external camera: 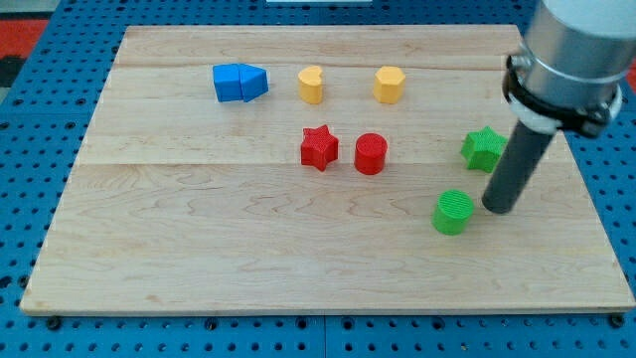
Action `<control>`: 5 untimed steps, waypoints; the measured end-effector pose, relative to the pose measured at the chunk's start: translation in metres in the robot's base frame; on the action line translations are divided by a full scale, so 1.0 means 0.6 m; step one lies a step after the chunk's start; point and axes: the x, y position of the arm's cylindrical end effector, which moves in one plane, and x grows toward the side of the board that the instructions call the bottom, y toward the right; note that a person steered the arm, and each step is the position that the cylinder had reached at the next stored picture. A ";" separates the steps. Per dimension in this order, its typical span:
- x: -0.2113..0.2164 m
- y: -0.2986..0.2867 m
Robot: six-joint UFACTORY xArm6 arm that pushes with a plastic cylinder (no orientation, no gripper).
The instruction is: Move the green circle towards the up
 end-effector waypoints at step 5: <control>0.053 -0.063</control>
